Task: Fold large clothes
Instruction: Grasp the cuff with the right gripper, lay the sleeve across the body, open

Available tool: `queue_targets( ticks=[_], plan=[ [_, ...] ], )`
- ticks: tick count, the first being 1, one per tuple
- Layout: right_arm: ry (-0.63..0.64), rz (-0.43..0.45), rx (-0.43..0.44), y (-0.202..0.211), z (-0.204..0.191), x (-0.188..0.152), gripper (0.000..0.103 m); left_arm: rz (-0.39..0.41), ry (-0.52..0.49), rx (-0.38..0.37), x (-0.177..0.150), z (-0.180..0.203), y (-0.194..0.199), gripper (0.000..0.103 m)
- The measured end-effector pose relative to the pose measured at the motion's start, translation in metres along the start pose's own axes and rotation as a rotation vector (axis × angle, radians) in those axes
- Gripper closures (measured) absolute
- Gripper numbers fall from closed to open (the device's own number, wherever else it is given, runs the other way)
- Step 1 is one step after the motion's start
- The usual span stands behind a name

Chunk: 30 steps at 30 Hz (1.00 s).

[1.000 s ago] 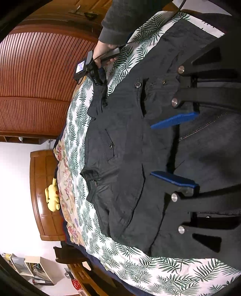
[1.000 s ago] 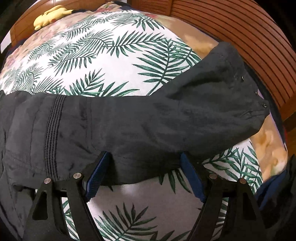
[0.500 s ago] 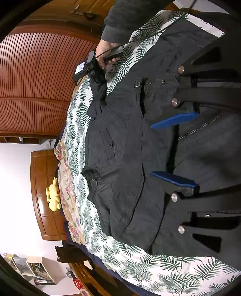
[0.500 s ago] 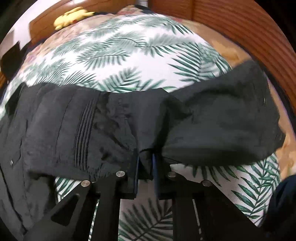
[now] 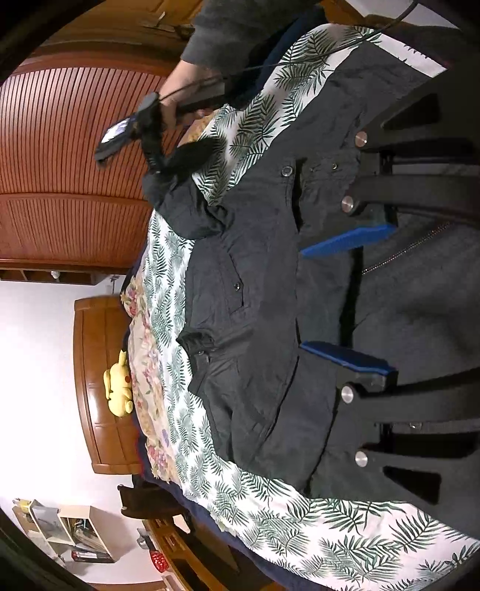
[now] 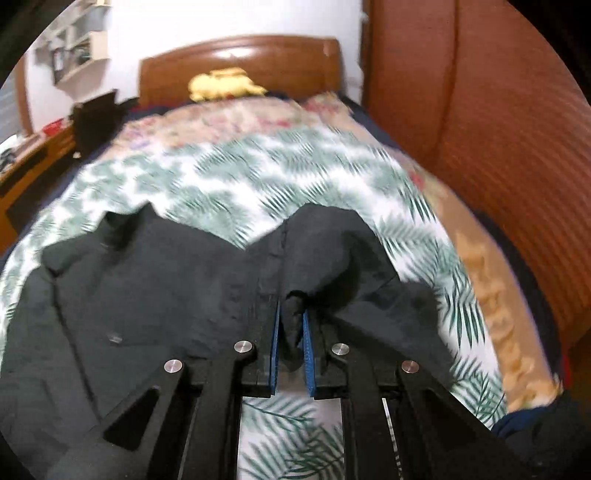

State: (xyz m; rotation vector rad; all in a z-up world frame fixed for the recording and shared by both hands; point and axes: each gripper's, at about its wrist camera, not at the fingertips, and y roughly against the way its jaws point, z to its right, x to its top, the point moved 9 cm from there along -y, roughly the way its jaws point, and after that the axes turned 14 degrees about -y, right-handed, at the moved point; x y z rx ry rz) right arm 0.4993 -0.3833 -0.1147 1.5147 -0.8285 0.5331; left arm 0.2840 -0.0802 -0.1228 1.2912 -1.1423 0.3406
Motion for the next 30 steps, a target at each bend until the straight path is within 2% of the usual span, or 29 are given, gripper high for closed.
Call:
queue_targets(
  ticks=[6,9,12,15,21,28,30],
  plan=[
    [0.129,0.036,0.097,0.026,-0.082,-0.005,0.094,0.009,0.015,0.013,0.000,-0.008,0.008,0.056],
    [0.191,0.056,0.152,0.039,-0.123,-0.020,0.094,0.021,0.020,0.020,0.000,-0.010,0.012,0.056],
    [0.249,0.022,0.219,0.041,-0.164,-0.049,0.094,0.028,0.025,0.021,0.001,-0.012,0.015,0.056],
    [0.286,-0.037,0.238,0.029,-0.182,-0.076,0.094,0.028,0.026,0.023,0.001,-0.014,0.016,0.056],
    [0.288,-0.150,0.250,0.006,-0.187,-0.122,0.092,0.036,0.037,0.025,0.001,-0.018,0.019,0.056],
    [0.276,-0.189,0.252,0.003,-0.192,-0.142,0.088,0.032,0.032,0.025,0.001,-0.017,0.017,0.056],
    [0.265,-0.197,0.273,0.006,-0.195,-0.142,0.081,0.031,0.032,0.026,0.001,-0.018,0.016,0.056]
  ],
)
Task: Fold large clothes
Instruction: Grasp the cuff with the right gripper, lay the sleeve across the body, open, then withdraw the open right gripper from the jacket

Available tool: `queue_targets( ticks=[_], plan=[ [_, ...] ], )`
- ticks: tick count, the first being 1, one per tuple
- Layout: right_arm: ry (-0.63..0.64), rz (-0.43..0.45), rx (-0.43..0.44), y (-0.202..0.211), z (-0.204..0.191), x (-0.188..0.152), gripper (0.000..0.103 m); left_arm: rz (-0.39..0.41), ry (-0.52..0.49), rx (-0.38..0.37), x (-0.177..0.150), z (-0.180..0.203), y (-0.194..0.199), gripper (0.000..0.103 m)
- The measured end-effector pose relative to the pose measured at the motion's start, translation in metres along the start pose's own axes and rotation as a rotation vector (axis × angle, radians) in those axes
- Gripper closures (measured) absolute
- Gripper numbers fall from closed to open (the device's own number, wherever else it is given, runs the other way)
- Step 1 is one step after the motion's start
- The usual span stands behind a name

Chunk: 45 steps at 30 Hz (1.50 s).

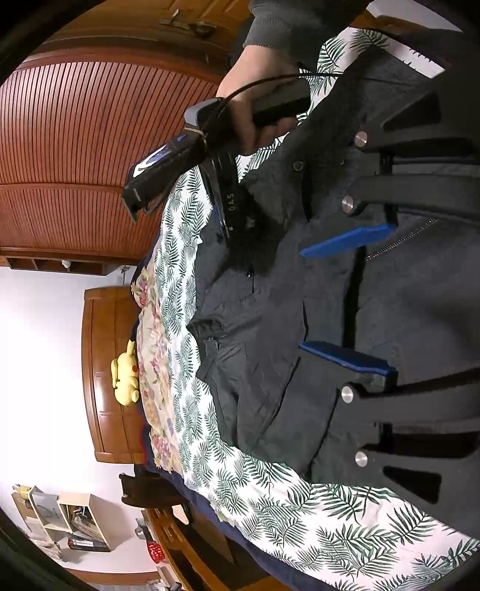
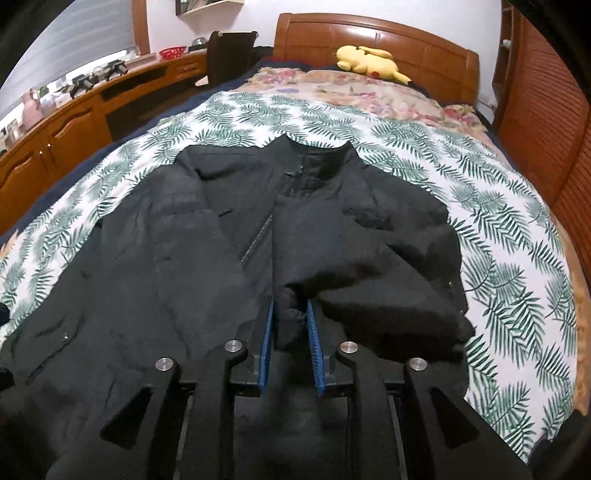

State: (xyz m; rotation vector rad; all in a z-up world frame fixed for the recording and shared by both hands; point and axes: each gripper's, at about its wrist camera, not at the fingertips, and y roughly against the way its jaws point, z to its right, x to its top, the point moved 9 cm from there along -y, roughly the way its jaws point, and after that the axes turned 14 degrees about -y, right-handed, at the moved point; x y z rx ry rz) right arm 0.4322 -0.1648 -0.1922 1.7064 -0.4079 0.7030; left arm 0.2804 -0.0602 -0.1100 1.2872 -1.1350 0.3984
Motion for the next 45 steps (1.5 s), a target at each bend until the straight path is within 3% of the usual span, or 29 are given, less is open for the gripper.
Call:
queue_targets(
  ticks=[1,3,6,17,27,38,45],
  plan=[
    [0.000,0.002,0.007,0.002,-0.001,0.000,0.078,0.001,0.001,0.000,0.000,0.000,0.000,0.056],
    [0.007,0.016,0.026,0.010,-0.006,0.002,0.058,0.000,0.003,0.000,0.000,0.000,0.000,0.056],
    [0.017,0.071,0.041,0.027,-0.007,0.013,0.046,0.001,0.004,0.001,0.000,-0.001,0.000,0.056],
    [-0.114,0.076,-0.131,0.005,0.077,0.040,0.043,-0.007,0.009,0.004,-0.002,-0.003,-0.003,0.056],
    [-0.292,0.002,-0.227,-0.031,0.159,0.024,0.042,-0.014,0.001,0.003,-0.001,0.000,-0.005,0.056],
    [-0.358,-0.075,-0.257,-0.050,0.179,-0.002,0.040,-0.020,-0.006,0.000,-0.002,0.002,-0.007,0.056],
    [-0.373,-0.076,-0.321,-0.043,0.192,-0.006,0.029,-0.019,-0.004,-0.001,-0.001,0.002,-0.007,0.056]
  ],
)
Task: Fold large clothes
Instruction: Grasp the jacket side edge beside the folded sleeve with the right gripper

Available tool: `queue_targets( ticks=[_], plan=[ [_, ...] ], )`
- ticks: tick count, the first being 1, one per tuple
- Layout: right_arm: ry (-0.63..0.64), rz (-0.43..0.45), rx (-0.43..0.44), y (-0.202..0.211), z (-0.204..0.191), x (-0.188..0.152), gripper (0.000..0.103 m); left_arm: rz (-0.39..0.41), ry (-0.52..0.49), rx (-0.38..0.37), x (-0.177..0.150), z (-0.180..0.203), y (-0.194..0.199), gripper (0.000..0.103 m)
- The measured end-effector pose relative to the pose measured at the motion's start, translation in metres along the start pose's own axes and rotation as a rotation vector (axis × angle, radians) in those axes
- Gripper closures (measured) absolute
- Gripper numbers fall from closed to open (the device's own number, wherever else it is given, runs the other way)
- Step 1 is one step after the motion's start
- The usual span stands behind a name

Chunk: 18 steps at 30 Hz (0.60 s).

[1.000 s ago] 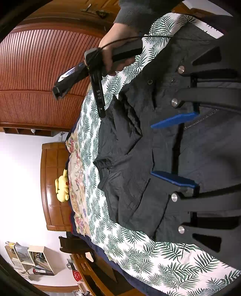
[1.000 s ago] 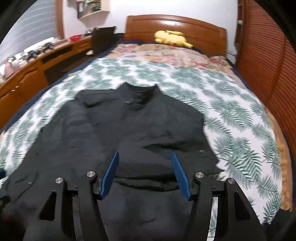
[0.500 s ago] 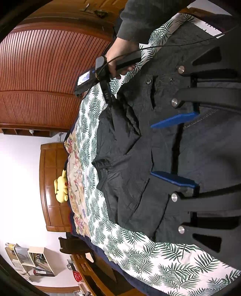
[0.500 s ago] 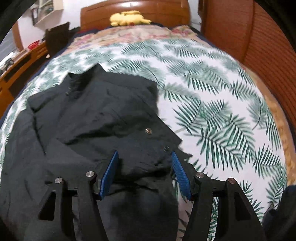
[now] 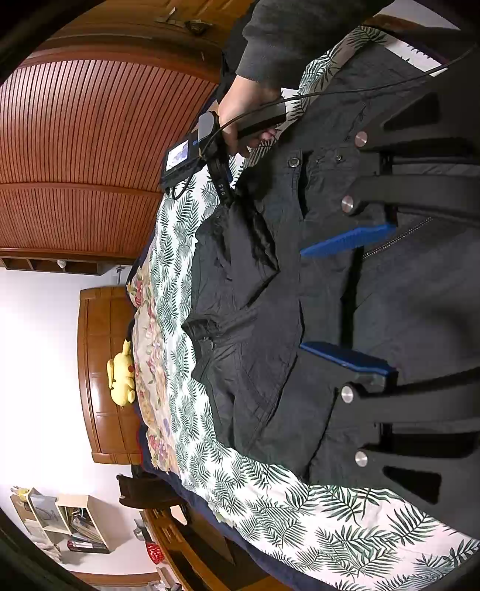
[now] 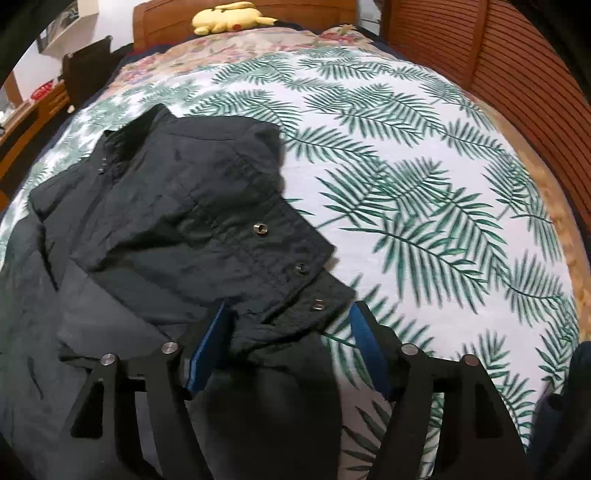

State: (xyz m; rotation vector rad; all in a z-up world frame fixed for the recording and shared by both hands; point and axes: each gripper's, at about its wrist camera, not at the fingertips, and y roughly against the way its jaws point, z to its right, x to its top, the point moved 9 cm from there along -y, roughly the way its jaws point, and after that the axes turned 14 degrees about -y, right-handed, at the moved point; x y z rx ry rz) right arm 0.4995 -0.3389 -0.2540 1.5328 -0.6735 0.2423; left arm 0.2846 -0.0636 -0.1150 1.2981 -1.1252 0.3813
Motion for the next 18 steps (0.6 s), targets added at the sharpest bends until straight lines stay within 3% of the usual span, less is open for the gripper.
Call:
queue_targets(
  ticks=[6,7,9,12,18],
  plan=[
    [-0.055,-0.036,0.112,-0.001,0.000,-0.005,0.031,0.000,-0.003,0.000,0.000,0.000,0.000,0.056],
    [-0.055,-0.048,0.144,-0.001,-0.004,-0.007,0.037,0.001,-0.003,0.000,0.000,0.000,0.000,0.056],
    [-0.035,-0.061,0.157,-0.002,-0.011,-0.011,0.069,-0.003,-0.008,0.004,-0.001,-0.002,0.000,0.056],
    [0.049,0.020,0.156,0.014,-0.026,-0.009,0.090,-0.014,-0.016,0.017,-0.005,-0.005,0.000,0.056],
    [0.185,0.219,0.179,0.080,-0.065,0.004,0.097,-0.029,-0.016,0.053,-0.017,-0.020,0.010,0.056]
  ],
)
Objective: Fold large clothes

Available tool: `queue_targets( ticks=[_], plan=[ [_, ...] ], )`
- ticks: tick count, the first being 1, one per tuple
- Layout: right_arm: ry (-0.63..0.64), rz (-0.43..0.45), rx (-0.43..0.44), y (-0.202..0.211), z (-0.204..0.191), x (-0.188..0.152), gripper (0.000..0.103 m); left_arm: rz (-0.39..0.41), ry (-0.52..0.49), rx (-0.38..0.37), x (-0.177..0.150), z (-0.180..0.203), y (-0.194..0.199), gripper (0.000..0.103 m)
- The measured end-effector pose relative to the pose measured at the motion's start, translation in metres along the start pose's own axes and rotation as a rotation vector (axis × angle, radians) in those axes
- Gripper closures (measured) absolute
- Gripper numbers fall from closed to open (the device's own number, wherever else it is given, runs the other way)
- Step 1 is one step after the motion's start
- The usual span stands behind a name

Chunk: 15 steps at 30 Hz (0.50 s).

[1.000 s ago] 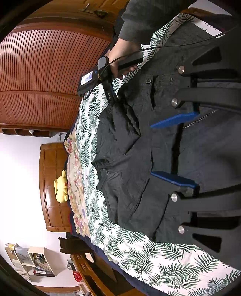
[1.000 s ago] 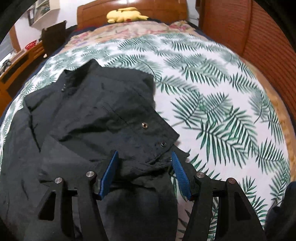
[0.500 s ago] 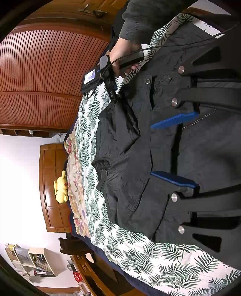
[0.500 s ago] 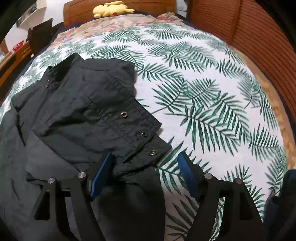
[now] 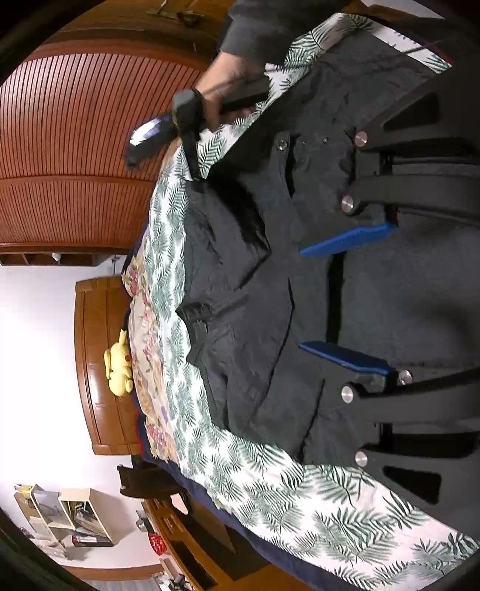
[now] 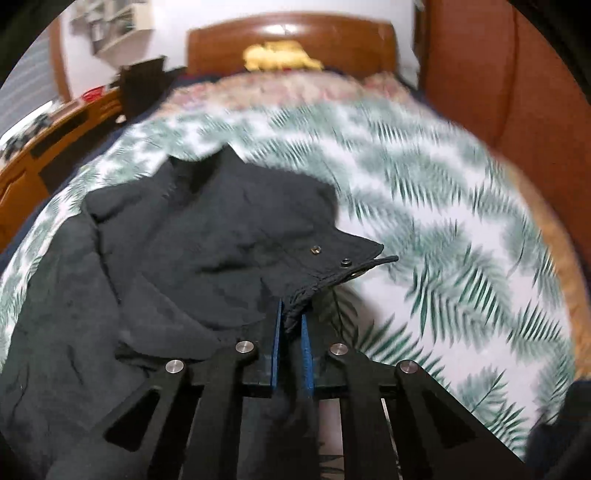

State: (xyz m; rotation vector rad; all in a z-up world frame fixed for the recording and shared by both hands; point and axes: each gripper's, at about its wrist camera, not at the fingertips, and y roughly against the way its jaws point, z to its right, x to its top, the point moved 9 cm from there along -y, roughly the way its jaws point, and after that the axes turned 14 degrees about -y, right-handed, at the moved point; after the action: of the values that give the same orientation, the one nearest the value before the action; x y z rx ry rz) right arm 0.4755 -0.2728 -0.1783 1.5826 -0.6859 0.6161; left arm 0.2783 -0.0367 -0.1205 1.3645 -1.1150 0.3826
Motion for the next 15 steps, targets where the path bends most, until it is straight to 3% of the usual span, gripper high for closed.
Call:
queue_targets(
  ticks=[4,7,15],
  plan=[
    [0.073,0.090,0.027,0.032,-0.039,0.018,0.097,0.002,0.015,0.023,-0.008,-0.014,0.012,0.056],
    [0.100,0.092,0.082,0.044,-0.065,0.021,0.098,0.004,0.029,0.040,-0.015,-0.025,0.022,0.056],
    [0.207,0.071,0.285,0.090,-0.161,-0.019,0.099,0.006,0.056,0.071,-0.029,-0.051,0.041,0.056]
  ],
)
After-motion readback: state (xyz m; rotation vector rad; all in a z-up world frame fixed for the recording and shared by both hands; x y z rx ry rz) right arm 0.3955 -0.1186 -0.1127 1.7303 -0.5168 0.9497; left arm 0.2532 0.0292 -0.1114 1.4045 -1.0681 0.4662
